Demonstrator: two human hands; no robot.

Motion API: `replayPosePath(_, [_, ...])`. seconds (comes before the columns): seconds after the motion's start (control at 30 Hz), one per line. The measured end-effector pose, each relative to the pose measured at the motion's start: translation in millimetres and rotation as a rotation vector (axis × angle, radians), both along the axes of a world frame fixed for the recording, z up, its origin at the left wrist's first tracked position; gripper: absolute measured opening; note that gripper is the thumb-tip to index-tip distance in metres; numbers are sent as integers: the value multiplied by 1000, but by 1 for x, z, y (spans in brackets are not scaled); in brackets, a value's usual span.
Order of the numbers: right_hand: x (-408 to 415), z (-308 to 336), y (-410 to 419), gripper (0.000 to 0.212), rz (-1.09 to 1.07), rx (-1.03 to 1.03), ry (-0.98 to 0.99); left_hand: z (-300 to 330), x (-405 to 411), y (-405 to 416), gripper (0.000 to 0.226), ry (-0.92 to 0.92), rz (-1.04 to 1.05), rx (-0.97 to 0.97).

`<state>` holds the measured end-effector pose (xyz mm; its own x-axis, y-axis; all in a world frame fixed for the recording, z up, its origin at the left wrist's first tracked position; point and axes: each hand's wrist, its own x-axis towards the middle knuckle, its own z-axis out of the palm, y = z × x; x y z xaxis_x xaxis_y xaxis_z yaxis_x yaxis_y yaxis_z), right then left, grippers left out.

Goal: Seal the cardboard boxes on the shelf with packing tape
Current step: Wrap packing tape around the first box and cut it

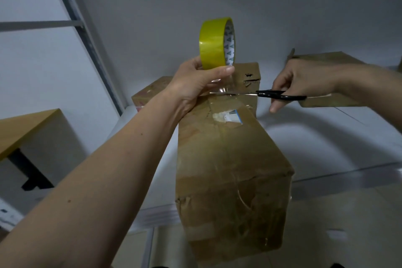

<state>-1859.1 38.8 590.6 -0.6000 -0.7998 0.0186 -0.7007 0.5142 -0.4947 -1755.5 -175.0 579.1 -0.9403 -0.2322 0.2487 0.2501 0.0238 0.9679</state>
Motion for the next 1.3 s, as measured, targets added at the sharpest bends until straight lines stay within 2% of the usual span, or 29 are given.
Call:
replayPosePath(0.1, [-1,-4,-1,33,-22,11,71,1,2,1,49,5,21,-14])
replayPosePath(0.27, [1,-5,-7,44,-22,82,203,0,1,-2,55,15,50,-70])
replayPosePath(0.33, [6,-3,-9,42,10,98,236,-1,1,-3,53,16,71,-97])
replayPosePath(0.57, [6,12,-7,21,52,191,53,-2,0,-2,54,34,91,-126])
replayPosePath(0.6, [4,12,-6,25,47,208,51,-2,0,-1,55,32,95,-132])
replayPosePath(0.7, [-6,10,2,54,6,249,80,-1,2,-2,56,39,99,-118])
replayPosePath(0.8, [-8,11,9,66,-13,256,83,-1,2,-7,58,40,105,-107])
replayPosePath(0.9, [-4,15,0,62,16,257,69,-1,1,-4,60,37,99,-136])
replayPosePath(1.1, [1,21,-19,76,53,254,99,-1,-1,-2,62,28,107,-160])
replayPosePath(1.3, [-1,22,-14,52,17,164,55,-3,-3,-6,58,37,111,-154])
